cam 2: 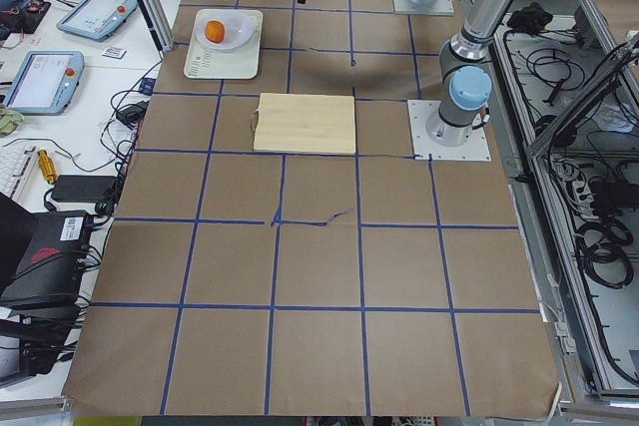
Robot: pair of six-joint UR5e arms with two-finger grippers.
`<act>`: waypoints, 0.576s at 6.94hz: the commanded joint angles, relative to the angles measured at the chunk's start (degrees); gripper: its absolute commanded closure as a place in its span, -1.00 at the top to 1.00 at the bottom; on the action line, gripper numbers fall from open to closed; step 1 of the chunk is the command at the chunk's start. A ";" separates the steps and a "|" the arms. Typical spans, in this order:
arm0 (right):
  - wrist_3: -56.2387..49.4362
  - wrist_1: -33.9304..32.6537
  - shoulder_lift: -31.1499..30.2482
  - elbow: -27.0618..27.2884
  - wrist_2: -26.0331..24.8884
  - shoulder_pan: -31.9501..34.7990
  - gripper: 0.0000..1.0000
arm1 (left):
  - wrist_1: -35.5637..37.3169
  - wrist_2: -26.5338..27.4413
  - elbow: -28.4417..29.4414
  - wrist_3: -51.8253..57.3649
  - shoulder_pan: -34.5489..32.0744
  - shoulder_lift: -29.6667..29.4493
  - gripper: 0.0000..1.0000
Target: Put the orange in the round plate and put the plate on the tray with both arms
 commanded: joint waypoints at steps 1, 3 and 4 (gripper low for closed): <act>-2.72 19.61 -10.35 0.80 -3.19 0.34 1.00 | 0.03 0.00 0.00 0.00 0.00 0.00 1.00; -6.47 26.87 -19.42 4.30 -3.11 1.13 1.00 | -0.06 0.09 0.00 0.00 0.00 0.00 1.00; -6.77 26.89 -25.11 7.98 -2.67 1.83 1.00 | -0.06 0.09 0.00 0.00 0.00 0.00 1.00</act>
